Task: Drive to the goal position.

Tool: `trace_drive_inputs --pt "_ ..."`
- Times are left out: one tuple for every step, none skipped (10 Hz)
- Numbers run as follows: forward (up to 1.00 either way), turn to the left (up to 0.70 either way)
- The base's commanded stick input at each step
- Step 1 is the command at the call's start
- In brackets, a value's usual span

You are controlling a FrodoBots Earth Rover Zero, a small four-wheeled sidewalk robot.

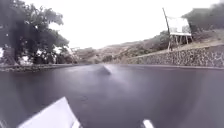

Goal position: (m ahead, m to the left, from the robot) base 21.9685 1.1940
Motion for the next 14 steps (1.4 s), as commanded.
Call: trace_drive_inputs --pt "0.70 0.00" --pt "0.70 0.00" --pt "0.70 0.00" --pt "0.70 0.00" --pt "0.70 0.00" --pt "0.70 0.00" --pt "0.70 0.00" --pt "0.70 0.00" --pt "0.70 0.00" --pt "0.70 0.00" --pt "0.70 0.00" --pt "0.70 0.00" --pt "0.70 0.00" --pt "0.70 0.00"
